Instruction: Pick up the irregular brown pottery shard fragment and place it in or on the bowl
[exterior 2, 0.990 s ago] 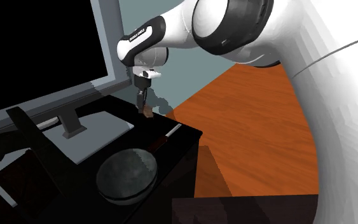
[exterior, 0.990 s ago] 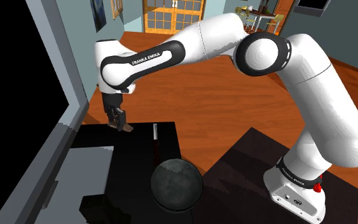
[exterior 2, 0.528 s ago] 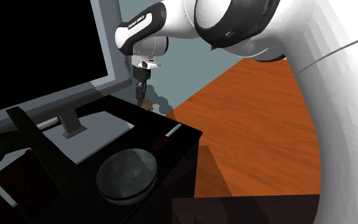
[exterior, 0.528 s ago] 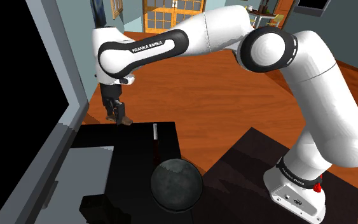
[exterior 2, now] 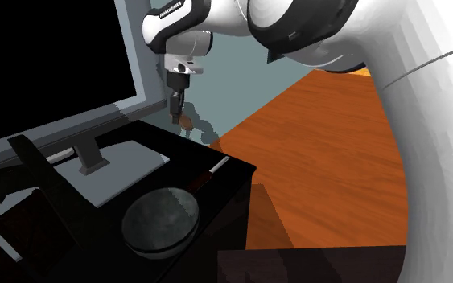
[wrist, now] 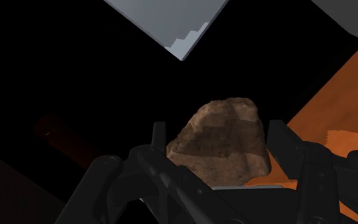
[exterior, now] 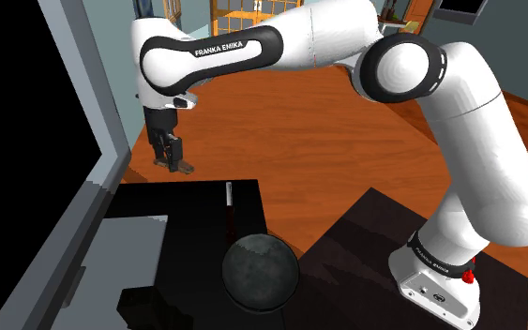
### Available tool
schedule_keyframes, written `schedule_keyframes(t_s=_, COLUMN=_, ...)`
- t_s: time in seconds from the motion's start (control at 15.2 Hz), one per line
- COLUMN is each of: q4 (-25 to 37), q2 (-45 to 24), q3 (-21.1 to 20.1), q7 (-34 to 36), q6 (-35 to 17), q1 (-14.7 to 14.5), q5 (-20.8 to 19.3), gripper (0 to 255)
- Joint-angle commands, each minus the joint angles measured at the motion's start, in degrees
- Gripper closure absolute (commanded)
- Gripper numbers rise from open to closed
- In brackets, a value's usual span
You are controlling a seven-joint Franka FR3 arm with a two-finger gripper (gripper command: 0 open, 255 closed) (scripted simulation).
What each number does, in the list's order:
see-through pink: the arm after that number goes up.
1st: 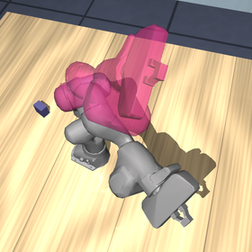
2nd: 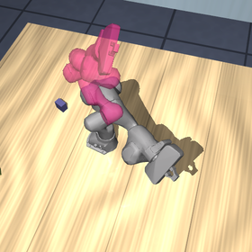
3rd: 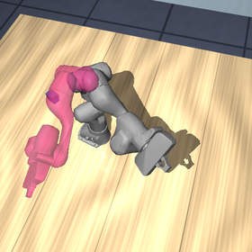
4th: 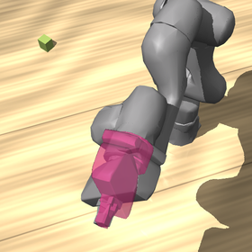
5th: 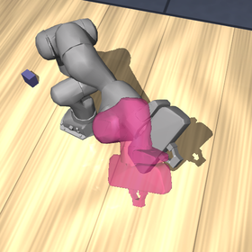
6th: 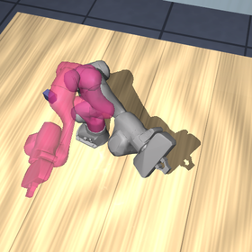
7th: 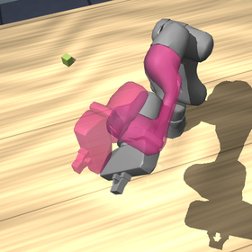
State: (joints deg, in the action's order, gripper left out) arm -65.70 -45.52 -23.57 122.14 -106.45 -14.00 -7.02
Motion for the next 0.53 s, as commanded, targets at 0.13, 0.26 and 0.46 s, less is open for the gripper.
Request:
schedule_keyframes(t_s=0.13, q4=-3.89, q2=3.59, q3=-0.67, q7=0.6, q6=-0.32, q1=0.71, q5=0.71, gripper=255)
schedule_keyframes(t_s=0.26, q4=-12.96, q2=8.93, q3=-1.7, q7=1.37, q6=-4.12, q1=2.1, q5=1.85, gripper=255)
schedule_keyframes(t_s=0.46, q4=-24.15, q2=15.87, q3=-3.22, q7=2.24, q6=-8.66, q1=3.62, q5=3.78, gripper=255)
